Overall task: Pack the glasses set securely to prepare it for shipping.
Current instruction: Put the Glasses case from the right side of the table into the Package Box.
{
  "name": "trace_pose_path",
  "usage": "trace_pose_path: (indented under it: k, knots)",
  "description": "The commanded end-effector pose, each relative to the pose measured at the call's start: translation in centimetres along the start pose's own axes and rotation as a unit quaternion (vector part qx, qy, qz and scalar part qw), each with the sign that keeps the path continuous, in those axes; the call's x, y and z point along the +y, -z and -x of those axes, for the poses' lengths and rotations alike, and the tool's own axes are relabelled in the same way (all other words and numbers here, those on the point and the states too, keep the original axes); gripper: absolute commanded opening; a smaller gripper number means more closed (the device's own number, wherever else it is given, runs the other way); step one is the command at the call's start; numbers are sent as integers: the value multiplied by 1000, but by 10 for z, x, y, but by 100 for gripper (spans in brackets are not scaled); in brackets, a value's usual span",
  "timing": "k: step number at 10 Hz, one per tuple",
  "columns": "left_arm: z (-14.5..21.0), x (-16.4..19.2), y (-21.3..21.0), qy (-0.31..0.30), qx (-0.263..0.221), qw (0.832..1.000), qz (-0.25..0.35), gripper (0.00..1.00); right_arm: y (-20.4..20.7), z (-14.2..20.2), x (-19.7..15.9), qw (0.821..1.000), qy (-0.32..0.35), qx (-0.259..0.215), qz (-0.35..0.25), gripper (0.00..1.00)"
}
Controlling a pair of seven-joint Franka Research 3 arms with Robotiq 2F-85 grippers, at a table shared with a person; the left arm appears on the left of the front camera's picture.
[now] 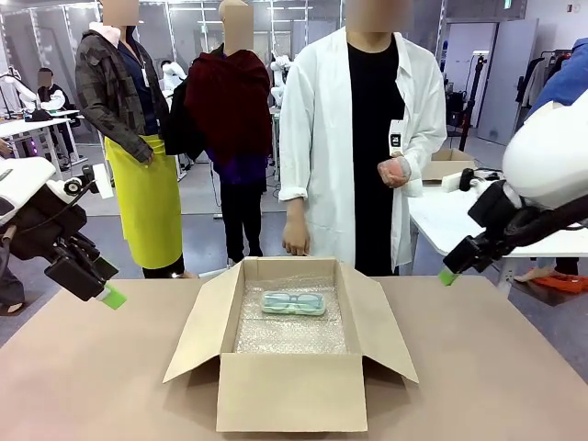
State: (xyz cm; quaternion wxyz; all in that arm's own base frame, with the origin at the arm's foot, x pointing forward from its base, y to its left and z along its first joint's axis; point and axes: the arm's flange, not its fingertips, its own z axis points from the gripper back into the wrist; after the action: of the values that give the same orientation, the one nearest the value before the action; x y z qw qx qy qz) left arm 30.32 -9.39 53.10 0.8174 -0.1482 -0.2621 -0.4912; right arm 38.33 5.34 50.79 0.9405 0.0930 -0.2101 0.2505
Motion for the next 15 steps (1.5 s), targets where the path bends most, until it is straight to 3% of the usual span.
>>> trace_pose_path:
  k: [1,2,3,15]
  knots:
    - [1,1,-1,7,-9,1000,10,100,-2,-2,7,998,59,24,30,100]
    - [1,1,-1,7,-9,1000,10,100,2,-6,5,996,71,16,47,100]
    - [1,1,-1,7,-9,1000,10,100,-3,3,-1,1000,26,6,16,100]
    - [1,1,-1,7,-9,1000,10,100,-3,3,-1,1000,26,6,16,100]
